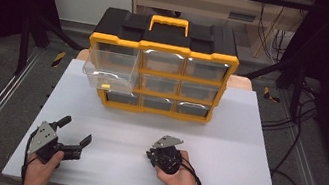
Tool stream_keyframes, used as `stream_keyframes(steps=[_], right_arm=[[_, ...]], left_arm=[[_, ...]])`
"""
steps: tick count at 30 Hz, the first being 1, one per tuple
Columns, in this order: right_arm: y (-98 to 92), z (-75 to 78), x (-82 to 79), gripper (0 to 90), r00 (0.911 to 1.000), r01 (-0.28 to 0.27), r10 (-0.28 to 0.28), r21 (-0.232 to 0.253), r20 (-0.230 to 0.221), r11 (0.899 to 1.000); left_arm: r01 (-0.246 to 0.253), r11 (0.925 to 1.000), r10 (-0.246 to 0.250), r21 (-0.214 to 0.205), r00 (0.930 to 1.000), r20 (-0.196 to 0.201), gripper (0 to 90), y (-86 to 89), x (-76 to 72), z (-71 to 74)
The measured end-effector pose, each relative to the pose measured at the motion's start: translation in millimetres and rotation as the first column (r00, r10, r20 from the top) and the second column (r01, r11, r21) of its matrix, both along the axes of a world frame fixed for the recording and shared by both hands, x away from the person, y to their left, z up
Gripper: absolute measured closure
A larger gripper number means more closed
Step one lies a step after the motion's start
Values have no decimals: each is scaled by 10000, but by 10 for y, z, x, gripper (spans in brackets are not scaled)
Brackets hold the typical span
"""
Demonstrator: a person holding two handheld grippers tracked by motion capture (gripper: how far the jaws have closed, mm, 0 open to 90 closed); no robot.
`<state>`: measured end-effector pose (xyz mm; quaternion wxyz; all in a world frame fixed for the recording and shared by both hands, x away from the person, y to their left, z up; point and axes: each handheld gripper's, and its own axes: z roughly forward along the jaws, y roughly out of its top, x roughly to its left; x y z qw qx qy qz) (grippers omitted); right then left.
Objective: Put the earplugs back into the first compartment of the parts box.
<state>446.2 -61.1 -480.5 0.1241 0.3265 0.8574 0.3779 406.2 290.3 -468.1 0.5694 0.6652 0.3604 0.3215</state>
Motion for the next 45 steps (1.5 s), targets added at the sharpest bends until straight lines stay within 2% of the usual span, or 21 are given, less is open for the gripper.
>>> stream_keyframes(steps=[5,10,12,13,15,17,18,19,20,28,29,30,31,35,37,38,43,44,45], right_arm=[[-13,26,-5,821,10000,-58,56,179,77,9998],[-28,151,3,824,9992,82,-102,513,396,9986],[-49,300,22,826,9971,138,-194,770,733,9969],[-49,300,22,826,9971,138,-194,770,733,9969],[-63,421,34,826,9955,149,-233,918,918,9957],[-81,565,44,826,9922,181,-312,1081,1210,9940],[-99,726,57,826,9878,153,-354,1317,1515,9912],[-99,726,57,826,9878,153,-354,1317,1515,9912],[-105,811,61,826,9857,160,-398,1440,1639,9895],[-119,1450,85,828,9578,5,-590,2034,2814,9791],[-111,1587,91,827,9491,-51,-610,2085,3090,9780],[-105,1653,94,827,9454,-69,-628,2121,3198,9772],[-105,1653,94,827,9454,-69,-628,2121,3198,9772],[-53,1883,103,828,9296,-221,-629,2251,3632,9741],[9,2040,108,828,9180,-366,-570,2269,3925,9732],[9,2040,108,828,9180,-366,-570,2269,3925,9732],[125,2301,148,828,8985,-548,-565,2389,4354,9695],[173,2402,156,828,8910,-634,-575,2488,4503,9665],[173,2402,156,828,8910,-634,-575,2488,4503,9665]], left_arm=[[-18,10000,18,-5,10000,3,12,4,-2,1],[-4,10000,4,-17,10000,-9,12,3,0,-1],[7,10000,-7,-6,10000,-9,12,0,0,-1],[12,10000,-12,-11,10000,-12,12,-2,0,-1],[1,10000,-1,-7,10000,-2,12,-2,-4,1],[-13,10000,13,-16,10000,-9,12,0,-7,1],[-21,10000,21,-20,10000,-22,12,-2,-7,-1],[-26,10000,26,-16,10000,-27,12,-3,-7,-1],[-28,10000,28,5,10000,-19,12,-2,-7,-1],[-14,10000,14,11,10000,-28,12,-2,-6,-3],[-18,10000,18,9,10000,-22,12,-2,-7,-2],[-19,10000,19,5,10000,-19,12,-2,-8,-1],[-17,10000,17,3,10000,-24,12,-2,-8,-1],[4,10000,-4,34,10000,-18,12,-9,-11,-1],[2,10000,-2,29,10000,-3,12,-7,-11,1],[-2,10000,2,20,10000,-12,12,-4,-8,0],[13,10000,-13,14,10000,-15,12,-3,-9,0],[8,10000,-8,5,10000,-15,12,-3,-10,0],[8,10000,-8,12,10000,-15,12,-2,-9,0]])
